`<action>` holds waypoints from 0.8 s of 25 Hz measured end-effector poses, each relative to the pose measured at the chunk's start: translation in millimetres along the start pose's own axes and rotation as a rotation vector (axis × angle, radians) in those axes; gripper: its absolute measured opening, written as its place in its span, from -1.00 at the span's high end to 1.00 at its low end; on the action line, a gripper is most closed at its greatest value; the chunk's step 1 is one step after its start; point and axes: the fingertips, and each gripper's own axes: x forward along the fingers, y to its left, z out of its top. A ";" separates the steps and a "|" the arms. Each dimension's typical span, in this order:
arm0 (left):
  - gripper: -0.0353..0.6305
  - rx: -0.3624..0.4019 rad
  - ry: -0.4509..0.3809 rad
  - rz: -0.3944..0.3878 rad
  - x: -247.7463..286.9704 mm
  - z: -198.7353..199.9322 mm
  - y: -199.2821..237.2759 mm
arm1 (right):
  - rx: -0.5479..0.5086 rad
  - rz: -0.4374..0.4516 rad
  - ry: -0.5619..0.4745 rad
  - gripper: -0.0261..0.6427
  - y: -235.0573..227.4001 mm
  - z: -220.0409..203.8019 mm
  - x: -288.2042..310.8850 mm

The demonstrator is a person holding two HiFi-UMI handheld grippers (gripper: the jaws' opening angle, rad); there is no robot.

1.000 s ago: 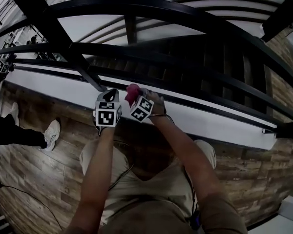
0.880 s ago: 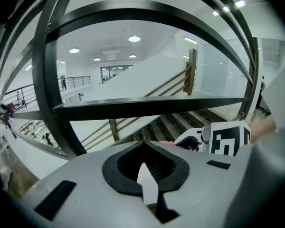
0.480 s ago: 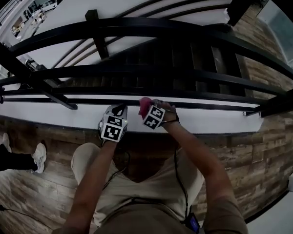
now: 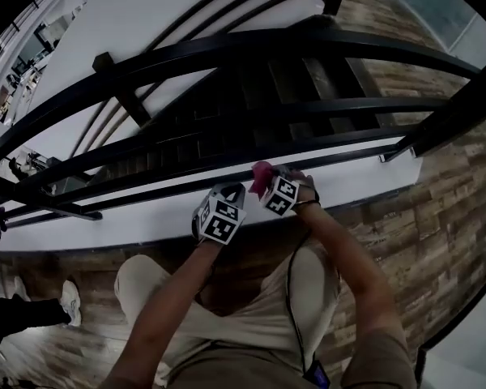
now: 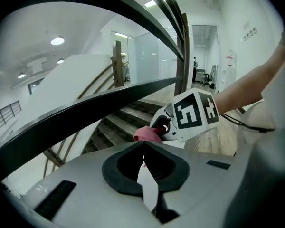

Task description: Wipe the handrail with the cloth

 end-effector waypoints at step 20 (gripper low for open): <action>0.84 0.116 0.002 -0.191 110.1 143.6 -158.1 | 0.117 -0.089 0.143 0.56 -152.3 -251.2 -47.7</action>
